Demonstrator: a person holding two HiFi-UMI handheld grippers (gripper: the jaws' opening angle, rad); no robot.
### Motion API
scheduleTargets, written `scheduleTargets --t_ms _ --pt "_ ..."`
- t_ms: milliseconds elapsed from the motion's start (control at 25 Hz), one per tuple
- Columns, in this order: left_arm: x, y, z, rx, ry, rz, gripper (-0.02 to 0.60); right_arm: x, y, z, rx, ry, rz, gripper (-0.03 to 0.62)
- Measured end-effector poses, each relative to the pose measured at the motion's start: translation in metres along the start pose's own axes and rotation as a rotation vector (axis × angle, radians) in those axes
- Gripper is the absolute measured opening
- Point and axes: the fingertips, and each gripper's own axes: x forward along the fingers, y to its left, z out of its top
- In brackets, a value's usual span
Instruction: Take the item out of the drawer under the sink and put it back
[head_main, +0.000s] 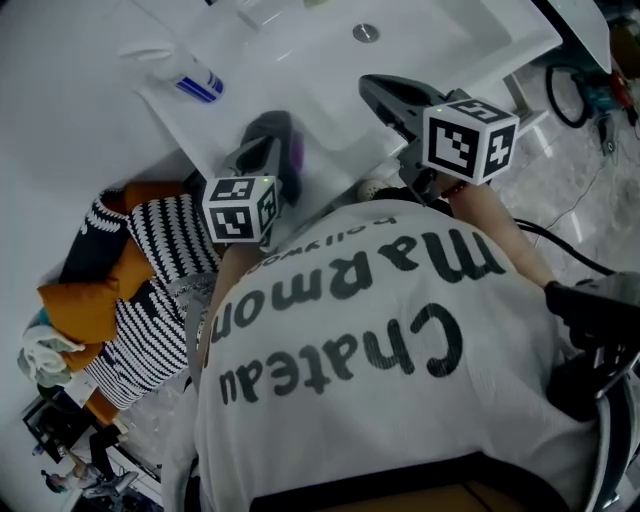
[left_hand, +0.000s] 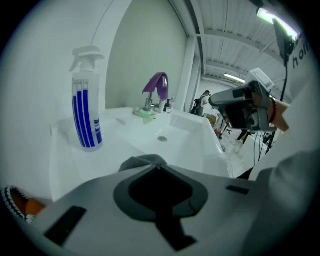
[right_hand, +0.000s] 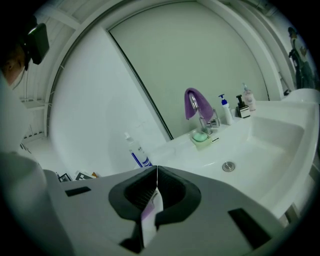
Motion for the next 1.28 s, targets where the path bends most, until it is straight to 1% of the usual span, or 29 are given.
scheduleTargets --t_ms 200,360,520,800,1080,1200,1280 --pt "0.006 0.003 -0.007 0.021 0.059 0.019 0.025 0.008 0.005 0.001 -0.023 0.029 0.036 0.011" --pt "0.013 0.006 -0.008 0.063 0.099 0.039 0.025 0.018 0.0 0.007 -0.026 0.059 0.064 0.011" --pt "0.016 0.004 -0.014 0.083 0.109 0.056 0.025 0.025 -0.001 0.005 -0.037 0.09 0.103 0.012" --pt "0.021 -0.001 -0.015 0.114 0.125 0.15 0.025 0.037 -0.008 0.007 -0.064 0.151 0.193 0.012" --pt "0.018 0.0 -0.017 0.078 0.122 0.263 0.025 0.05 -0.004 0.003 -0.089 0.226 0.322 0.011" --pt "0.015 -0.001 -0.018 0.046 0.142 0.304 0.025 0.051 -0.005 0.003 -0.104 0.264 0.376 0.012" --pt "0.012 -0.004 -0.019 0.026 0.162 0.335 0.026 0.053 -0.002 -0.002 -0.11 0.302 0.427 0.012"
